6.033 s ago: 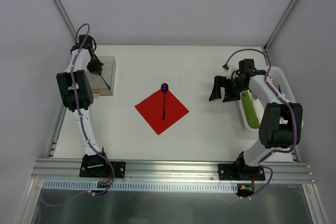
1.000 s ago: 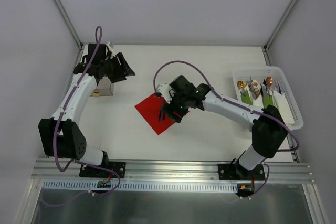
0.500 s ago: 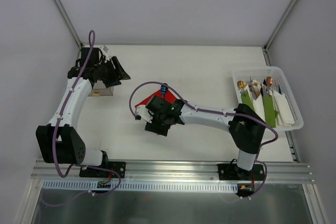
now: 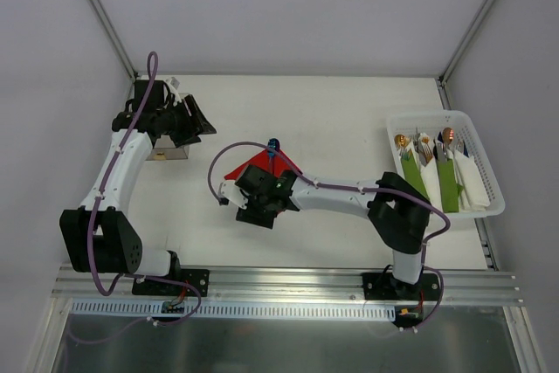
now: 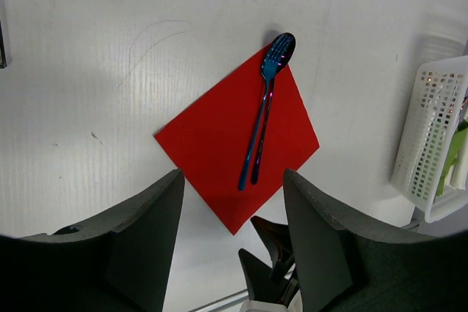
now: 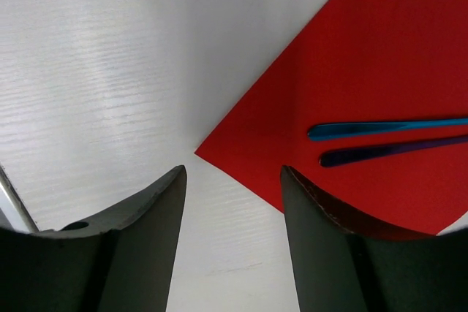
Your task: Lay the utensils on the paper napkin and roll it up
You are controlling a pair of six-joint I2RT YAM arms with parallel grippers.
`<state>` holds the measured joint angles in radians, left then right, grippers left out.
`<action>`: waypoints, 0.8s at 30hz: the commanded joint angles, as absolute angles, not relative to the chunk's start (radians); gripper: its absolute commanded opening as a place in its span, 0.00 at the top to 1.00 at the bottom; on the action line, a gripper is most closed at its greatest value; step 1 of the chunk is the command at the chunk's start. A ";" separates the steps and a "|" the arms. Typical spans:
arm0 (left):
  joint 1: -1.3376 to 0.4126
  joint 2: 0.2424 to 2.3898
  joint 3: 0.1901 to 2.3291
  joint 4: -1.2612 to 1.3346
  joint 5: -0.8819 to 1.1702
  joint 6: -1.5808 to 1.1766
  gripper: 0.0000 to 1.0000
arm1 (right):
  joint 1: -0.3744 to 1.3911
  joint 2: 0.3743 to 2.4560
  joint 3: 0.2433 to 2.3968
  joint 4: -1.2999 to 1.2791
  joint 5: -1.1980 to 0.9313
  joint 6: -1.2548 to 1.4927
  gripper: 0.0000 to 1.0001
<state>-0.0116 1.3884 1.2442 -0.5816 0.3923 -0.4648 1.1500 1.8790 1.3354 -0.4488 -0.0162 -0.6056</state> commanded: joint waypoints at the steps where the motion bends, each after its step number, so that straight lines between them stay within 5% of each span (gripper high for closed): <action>1: -0.005 1.355 1.238 -0.584 0.408 -0.453 0.43 | 1.170 1.890 1.364 -0.426 -0.012 -0.612 0.43; 20: 0.021 1.332 1.215 -0.586 0.400 -0.445 0.42 | 1.166 1.982 1.365 -0.411 -0.006 -0.609 0.47; 24: 0.025 1.328 1.210 -0.586 0.399 -0.442 0.42 | 1.166 1.988 1.358 -0.413 -0.008 -0.607 0.63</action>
